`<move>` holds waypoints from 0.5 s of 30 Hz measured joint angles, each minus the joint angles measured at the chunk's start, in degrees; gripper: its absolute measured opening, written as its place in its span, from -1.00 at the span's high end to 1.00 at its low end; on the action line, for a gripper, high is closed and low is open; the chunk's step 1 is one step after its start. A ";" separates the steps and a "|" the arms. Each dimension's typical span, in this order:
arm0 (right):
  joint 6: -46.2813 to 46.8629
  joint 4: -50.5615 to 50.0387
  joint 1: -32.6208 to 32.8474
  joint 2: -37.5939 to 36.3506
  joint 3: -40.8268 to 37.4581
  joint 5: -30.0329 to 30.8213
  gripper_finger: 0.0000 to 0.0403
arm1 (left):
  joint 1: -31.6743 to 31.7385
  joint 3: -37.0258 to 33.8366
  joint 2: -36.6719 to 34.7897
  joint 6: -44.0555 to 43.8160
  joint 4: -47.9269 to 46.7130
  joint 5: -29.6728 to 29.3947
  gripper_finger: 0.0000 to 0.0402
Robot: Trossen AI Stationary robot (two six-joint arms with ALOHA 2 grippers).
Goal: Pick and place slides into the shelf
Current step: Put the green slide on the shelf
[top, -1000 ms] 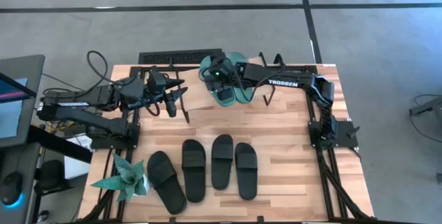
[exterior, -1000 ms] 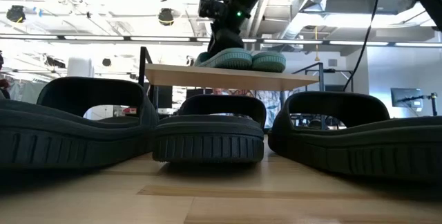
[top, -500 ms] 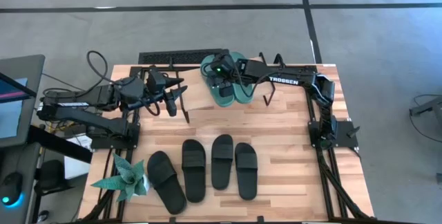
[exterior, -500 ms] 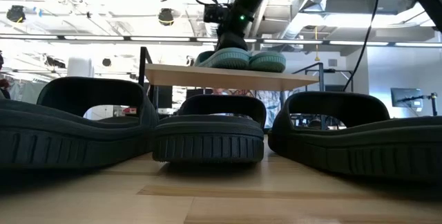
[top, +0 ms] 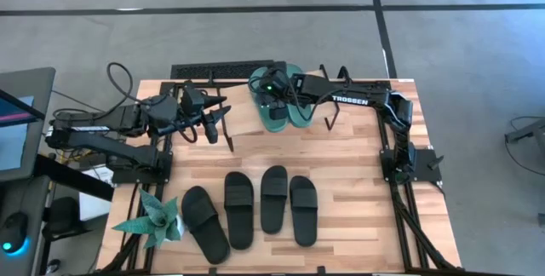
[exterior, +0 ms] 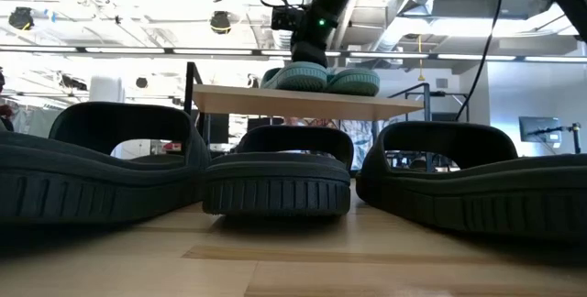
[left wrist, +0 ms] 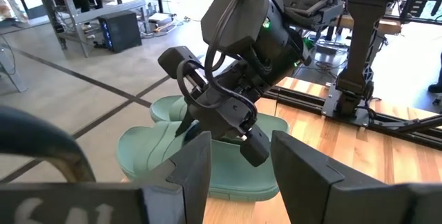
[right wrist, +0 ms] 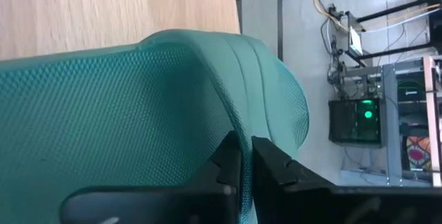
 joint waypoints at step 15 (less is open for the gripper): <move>0.40 -1.43 0.26 -0.02 0.02 0.17 0.95 | 0.00 0.00 0.00 -0.02 0.00 0.00 0.31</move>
